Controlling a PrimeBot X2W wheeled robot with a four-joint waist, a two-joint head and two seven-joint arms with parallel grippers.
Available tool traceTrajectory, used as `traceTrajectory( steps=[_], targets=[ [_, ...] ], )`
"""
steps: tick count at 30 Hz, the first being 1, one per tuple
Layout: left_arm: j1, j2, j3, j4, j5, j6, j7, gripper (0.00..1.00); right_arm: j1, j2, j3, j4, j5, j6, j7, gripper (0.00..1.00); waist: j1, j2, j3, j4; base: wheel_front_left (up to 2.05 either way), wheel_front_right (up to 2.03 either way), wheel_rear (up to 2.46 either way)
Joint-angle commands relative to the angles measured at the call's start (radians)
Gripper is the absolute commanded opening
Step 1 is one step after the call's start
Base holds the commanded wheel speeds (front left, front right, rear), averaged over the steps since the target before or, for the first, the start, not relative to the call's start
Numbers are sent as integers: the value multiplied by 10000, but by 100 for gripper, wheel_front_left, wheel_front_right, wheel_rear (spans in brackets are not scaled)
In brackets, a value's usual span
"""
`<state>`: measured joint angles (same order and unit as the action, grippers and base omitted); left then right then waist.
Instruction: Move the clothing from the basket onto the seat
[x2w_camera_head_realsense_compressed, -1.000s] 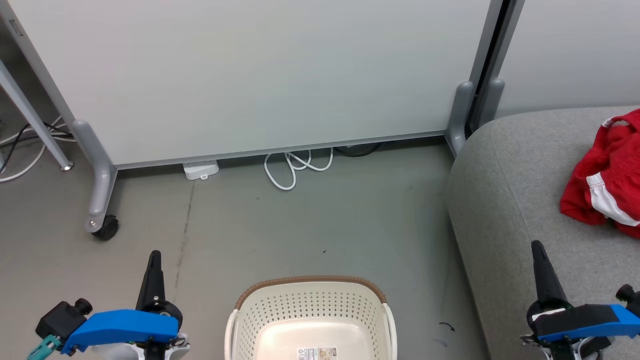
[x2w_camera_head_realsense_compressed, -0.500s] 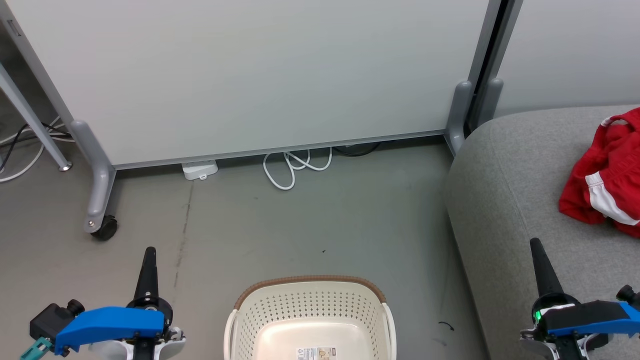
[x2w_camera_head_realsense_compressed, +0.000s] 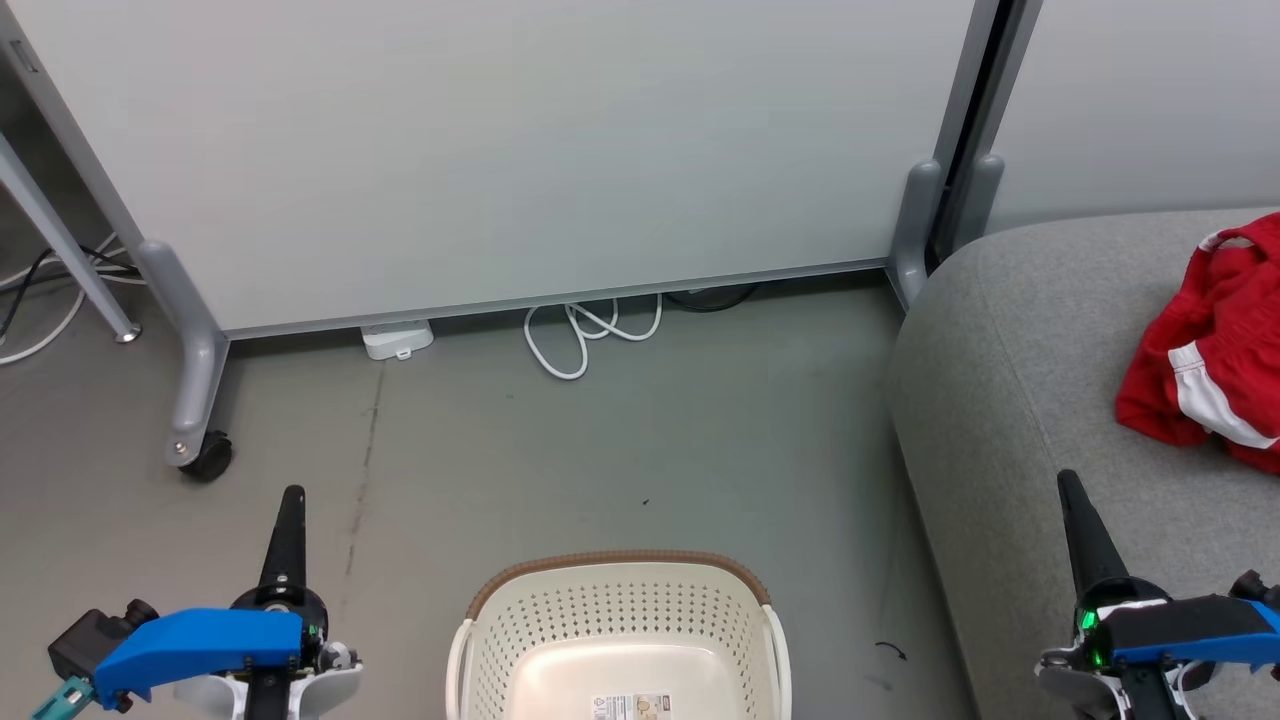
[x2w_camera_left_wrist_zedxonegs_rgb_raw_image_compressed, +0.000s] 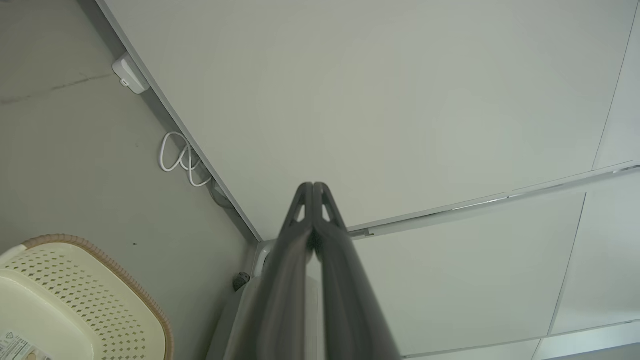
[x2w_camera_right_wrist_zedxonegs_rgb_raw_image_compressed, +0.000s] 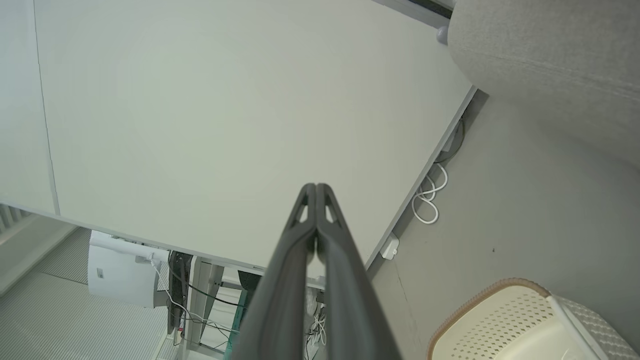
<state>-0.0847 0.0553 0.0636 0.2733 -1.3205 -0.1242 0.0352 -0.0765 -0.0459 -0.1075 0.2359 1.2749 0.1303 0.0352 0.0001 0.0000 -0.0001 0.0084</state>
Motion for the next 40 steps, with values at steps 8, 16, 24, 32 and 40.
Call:
traceTrajectory(
  steps=[8,16,24,32,40],
  targets=[
    [-232,-8,173,-151,-759,-86,228,0,-244,-62,-40,-7,892,6,220,0,-1,0,6,-17,0,0,0],
    [-263,-21,293,-201,-1431,-95,414,0,-275,-65,-52,25,1674,6,406,0,-1,0,13,-36,0,0,0],
    [-267,-35,390,-241,-1987,-95,561,0,-319,-67,-61,53,2313,7,557,0,-1,0,19,-52,0,0,0],
    [-281,-48,467,-277,-2512,-100,706,0,-346,-68,-69,82,2921,7,707,0,-1,0,26,-69,0,0,0],
    [-301,-59,540,-306,-2941,-107,832,0,-391,-70,-77,103,3419,7,822,0,-1,0,31,-84,0,0,0]
  ],
)
